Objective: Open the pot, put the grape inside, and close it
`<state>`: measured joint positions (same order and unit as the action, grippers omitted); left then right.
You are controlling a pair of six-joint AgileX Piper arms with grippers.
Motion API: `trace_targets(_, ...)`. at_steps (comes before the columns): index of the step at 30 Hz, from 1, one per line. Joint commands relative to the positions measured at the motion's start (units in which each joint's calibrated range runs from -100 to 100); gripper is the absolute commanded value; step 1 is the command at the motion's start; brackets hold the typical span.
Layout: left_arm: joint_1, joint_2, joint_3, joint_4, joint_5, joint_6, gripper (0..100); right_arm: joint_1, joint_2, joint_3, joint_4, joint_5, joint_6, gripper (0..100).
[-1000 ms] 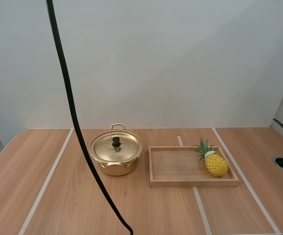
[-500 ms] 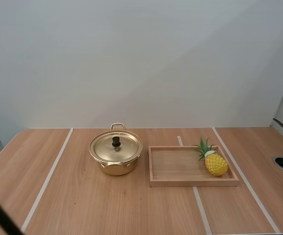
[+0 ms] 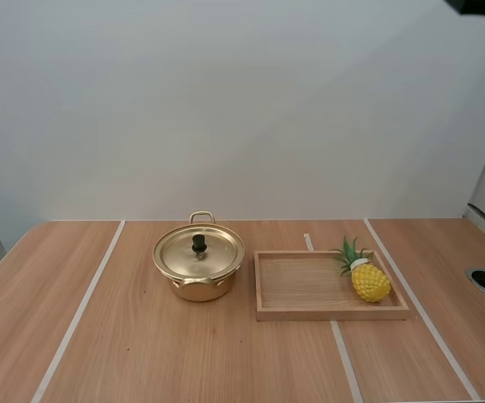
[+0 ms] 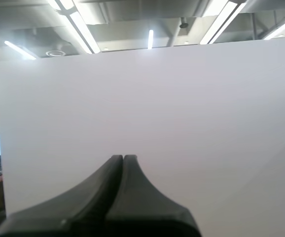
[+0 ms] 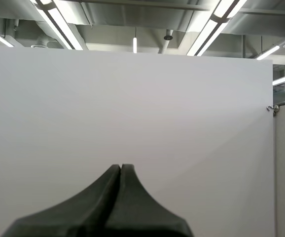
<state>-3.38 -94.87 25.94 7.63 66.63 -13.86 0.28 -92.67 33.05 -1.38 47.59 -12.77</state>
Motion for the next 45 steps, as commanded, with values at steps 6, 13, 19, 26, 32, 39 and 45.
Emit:
trace_targets(6,0.41,-5.13,17.02,1.36,-13.50,-1.28,1,-0.30,-4.15,17.28,-0.24,-14.24,0.57,0)
trace_targets(13,0.65,-5.13,32.05,2.49,-22.64,2.86,1,-0.36,-7.33,33.23,-0.24,-22.44,0.57,0)
trace_targets(19,0.86,-5.13,37.54,2.74,-23.49,1.27,1,-0.68,-7.33,40.43,-0.24,-25.21,0.57,0)
trace_targets(26,0.86,-5.13,46.89,2.88,-35.46,-0.19,1,-0.68,-7.33,44.62,-1.37,-25.05,0.57,0)
trace_targets(32,0.86,-5.13,63.20,2.96,-55.53,1.15,1,-0.68,-7.33,54.34,-0.66,-25.21,1.47,0)
trace_targets(39,0.92,-5.13,74.06,2.74,-60.98,-3.96,1,-0.68,-7.33,64.94,-0.66,-28.47,2.74,0)
trace_targets(45,2.02,-5.13,74.06,2.25,-49.37,-10.31,1,-0.68,-7.33,66.95,-0.66,-22.33,2.95,0)
